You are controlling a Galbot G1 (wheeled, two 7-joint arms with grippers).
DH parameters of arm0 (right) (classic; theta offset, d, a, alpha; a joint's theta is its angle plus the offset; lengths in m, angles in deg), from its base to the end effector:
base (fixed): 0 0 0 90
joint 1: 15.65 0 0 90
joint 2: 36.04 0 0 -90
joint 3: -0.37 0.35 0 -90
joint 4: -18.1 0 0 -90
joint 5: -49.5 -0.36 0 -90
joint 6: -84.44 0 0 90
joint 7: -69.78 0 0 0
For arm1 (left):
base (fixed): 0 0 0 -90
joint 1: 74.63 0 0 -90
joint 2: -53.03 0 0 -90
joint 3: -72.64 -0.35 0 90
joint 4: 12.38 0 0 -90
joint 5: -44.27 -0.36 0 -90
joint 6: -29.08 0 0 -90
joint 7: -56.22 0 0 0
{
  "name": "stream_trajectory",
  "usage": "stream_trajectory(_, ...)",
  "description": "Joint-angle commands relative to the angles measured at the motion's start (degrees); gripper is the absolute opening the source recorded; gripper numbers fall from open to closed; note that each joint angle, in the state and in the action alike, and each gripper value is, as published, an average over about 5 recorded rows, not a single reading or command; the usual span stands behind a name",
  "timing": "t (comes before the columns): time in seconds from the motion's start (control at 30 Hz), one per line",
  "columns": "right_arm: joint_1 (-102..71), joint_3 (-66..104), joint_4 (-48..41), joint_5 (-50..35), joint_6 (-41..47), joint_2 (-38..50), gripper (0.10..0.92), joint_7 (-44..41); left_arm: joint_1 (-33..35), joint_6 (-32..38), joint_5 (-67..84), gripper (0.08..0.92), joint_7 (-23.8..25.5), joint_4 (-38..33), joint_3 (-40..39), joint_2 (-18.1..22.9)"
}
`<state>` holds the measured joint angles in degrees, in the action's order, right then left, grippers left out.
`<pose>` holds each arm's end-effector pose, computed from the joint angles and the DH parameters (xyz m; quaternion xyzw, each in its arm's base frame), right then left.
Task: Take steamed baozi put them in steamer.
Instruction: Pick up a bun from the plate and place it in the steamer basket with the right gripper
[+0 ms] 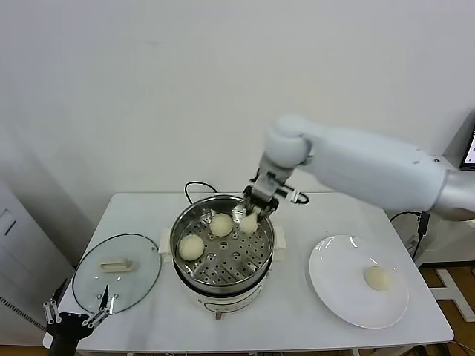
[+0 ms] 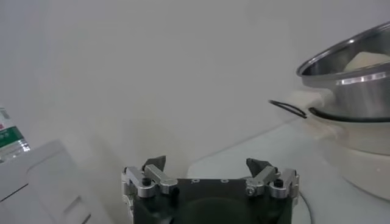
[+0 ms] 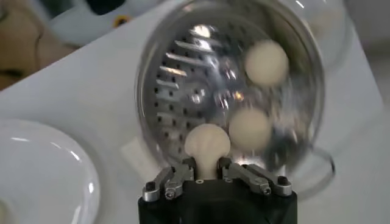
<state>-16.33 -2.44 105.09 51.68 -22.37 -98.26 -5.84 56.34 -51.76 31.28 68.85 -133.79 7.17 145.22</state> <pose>0.4935 0.1457 -0.0235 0.6861 -0.1505 0.7115 0.0188 0.1015 0.1213 -0.3095 0.0470 -0.9710 -0.2281 0.0544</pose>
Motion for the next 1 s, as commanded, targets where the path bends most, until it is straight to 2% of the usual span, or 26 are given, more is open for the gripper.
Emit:
stream_trajectory(0.03,-7.2,1.1,0.9,7.3,-14.0,-9.7,0.240,-3.1,0.1,0.5,1.1,0.823,0.0,0.6,0.6,2.5)
stream_trajectory(0.4,-10.4,1.1,1.3,11.9,-14.8,-9.3,0.239,-3.6,0.3,0.6,2.5,0.823,0.0,0.7,1.5,1.7)
stream_trajectory(0.7,-12.2,2.2,1.5,13.8,-15.5,-8.0,0.303,-3.7,0.1,0.6,2.2,0.823,0.0,0.8,1.2,2.1)
stream_trajectory(0.8,-12.5,2.7,1.5,13.9,-15.8,-7.8,0.356,-3.7,0.0,0.6,1.9,0.823,0.0,0.8,1.2,2.2)
stream_trajectory(1.0,-11.1,4.5,1.1,13.5,-16.1,-7.6,0.525,-3.8,-0.1,0.4,1.1,0.823,0.0,0.6,1.0,2.6)
